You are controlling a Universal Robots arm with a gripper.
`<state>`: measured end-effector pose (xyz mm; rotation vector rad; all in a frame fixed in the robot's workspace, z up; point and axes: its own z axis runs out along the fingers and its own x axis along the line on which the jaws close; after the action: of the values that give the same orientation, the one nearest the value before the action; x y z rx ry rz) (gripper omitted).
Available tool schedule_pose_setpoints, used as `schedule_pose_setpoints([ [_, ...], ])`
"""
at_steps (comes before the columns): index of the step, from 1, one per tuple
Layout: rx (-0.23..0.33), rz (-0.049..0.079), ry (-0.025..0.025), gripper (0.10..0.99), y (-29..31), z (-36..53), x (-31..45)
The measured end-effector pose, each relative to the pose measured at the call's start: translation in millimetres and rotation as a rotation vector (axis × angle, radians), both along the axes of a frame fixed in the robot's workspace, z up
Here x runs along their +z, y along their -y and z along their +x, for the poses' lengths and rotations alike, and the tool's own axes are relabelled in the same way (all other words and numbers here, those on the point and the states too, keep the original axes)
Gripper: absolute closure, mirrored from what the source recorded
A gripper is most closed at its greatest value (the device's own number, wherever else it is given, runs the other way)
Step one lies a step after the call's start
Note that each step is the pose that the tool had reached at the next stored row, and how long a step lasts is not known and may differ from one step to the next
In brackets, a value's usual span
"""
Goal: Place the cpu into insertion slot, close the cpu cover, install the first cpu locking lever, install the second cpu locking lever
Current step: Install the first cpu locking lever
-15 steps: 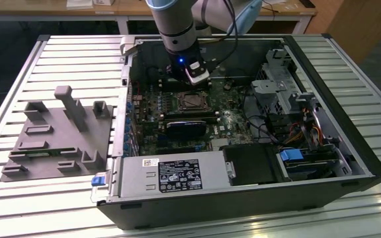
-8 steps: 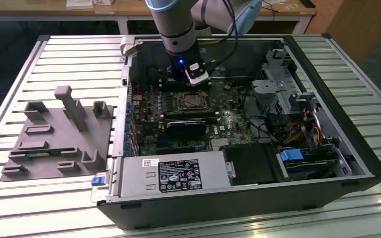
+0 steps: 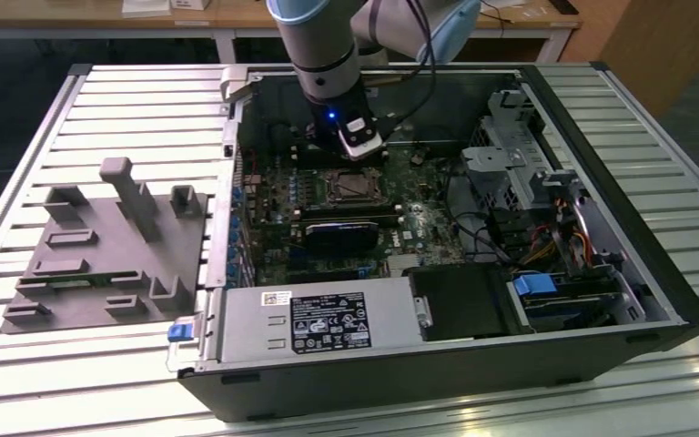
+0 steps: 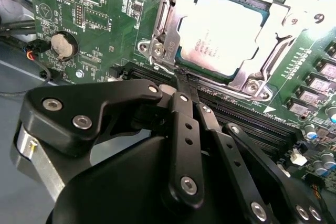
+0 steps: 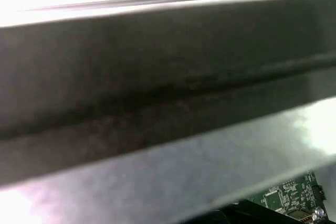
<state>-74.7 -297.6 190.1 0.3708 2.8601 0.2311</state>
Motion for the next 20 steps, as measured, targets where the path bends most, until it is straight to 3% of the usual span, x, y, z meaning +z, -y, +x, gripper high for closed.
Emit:
schedule_pose_setpoints([
  [10, 0.0, 0.001, 0.0004, 0.984, -0.1, 0.6, 0.3],
  [20, 0.0, 0.0, 0.0002, 0.984, -0.1, 0.5, 7.9],
])
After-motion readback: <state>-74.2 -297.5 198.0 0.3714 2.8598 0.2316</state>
